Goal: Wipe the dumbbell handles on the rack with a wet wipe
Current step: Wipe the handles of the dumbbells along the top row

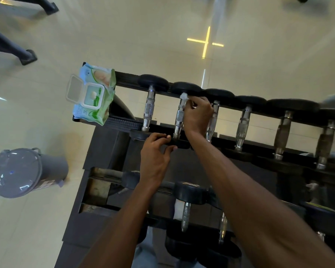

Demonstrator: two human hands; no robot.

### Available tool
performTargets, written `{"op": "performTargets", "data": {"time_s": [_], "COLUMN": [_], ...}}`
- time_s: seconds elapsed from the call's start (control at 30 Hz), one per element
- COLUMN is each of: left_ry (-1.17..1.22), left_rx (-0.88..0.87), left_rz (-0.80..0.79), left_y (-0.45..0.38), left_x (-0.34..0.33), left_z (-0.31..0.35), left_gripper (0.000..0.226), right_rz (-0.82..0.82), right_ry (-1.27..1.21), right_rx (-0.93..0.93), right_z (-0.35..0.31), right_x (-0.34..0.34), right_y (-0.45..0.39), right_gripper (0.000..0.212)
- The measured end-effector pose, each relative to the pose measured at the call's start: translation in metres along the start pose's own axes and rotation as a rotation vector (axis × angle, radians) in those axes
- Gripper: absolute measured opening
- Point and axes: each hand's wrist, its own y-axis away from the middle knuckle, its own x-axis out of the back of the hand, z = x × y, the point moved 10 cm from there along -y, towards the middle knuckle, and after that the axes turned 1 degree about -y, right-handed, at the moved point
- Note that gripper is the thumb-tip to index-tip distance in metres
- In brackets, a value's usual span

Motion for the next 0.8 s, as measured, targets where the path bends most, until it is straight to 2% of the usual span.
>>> {"op": "performTargets", "data": {"time_s": [0.1, 0.13, 0.2, 0.37, 0.5, 0.6, 0.7, 0.8], "left_ry": [0.000, 0.003, 0.002, -0.006, 0.008, -0.003, -0.006, -0.008], "left_rx": [-0.002, -0.005, -0.013, -0.009, -0.008, -0.010, -0.012, -0.004], "left_rz": [0.000, 0.000, -0.001, 0.001, -0.006, -0.002, 0.008, 0.006], "left_y": [0.000, 0.000, 0.000, 0.000, -0.003, -0.001, -0.001, 0.000], "left_x": [0.000, -0.001, -0.001, -0.002, -0.001, -0.001, 0.000, -0.001], "left_z": [0.000, 0.000, 0.000, -0.001, -0.001, 0.000, 0.000, -0.001], "left_gripper": [0.025, 0.025, 0.025, 0.026, 0.023, 0.025, 0.024, 0.024], "right_rz": [0.035, 0.010, -0.032, -0.100, -0.014, -0.049, -0.173, -0.304], "right_ry": [-0.226, -0.260, -0.282, -0.232, -0.147, 0.081, 0.302, 0.562], "right_rx": [-0.414, -0.490, -0.519, -0.310, -0.221, 0.058, 0.368, 0.544], "right_z": [0.042, 0.051, 0.056, 0.037, 0.027, 0.006, -0.019, -0.033], "right_x": [-0.006, -0.011, -0.013, -0.011, -0.007, -0.009, -0.027, -0.045], "right_y": [-0.004, -0.006, -0.007, -0.001, -0.009, -0.002, 0.005, 0.013], "right_gripper": [0.014, 0.015, 0.015, 0.010, 0.006, 0.011, 0.011, 0.033]}}
